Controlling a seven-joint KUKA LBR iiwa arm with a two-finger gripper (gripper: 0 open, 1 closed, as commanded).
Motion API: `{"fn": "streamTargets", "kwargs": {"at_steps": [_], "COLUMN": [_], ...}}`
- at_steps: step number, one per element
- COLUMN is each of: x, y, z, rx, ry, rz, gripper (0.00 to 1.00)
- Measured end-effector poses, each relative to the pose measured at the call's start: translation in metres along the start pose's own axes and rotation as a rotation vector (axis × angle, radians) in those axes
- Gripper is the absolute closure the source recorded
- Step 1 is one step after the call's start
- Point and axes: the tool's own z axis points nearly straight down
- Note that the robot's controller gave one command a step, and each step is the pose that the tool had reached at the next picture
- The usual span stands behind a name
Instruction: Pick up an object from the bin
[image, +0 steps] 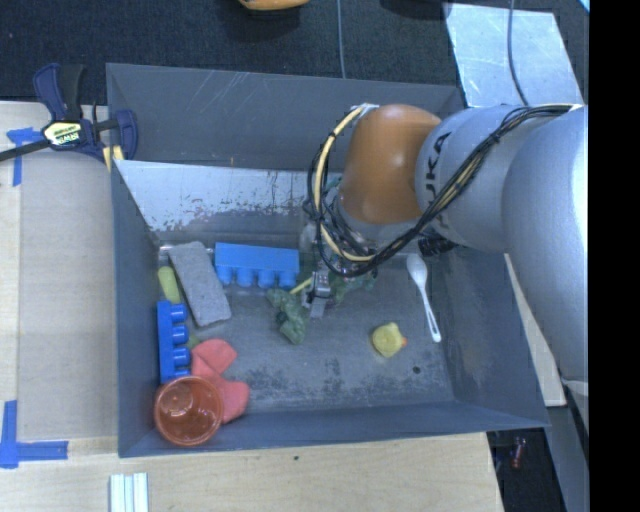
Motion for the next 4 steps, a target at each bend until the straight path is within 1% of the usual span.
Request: {"fn": "streamTargets", "kwargs": {"at_steps": [1, 2, 3, 4], "x": [0.011, 0.011, 0.011, 0.03], "y": [0.021, 0.021, 0.021, 0.048], "z": [-0.008, -0.008, -0.008, 0.004], "rx": [-0.001, -0.001, -0.001, -0.003], "ry": [-0.019, -0.019, -0.019, -0.025], "rz": [-0.064, -0.063, -0.063, -0.063], "gripper": [1.0, 0.0, 0.0, 0.0]}}
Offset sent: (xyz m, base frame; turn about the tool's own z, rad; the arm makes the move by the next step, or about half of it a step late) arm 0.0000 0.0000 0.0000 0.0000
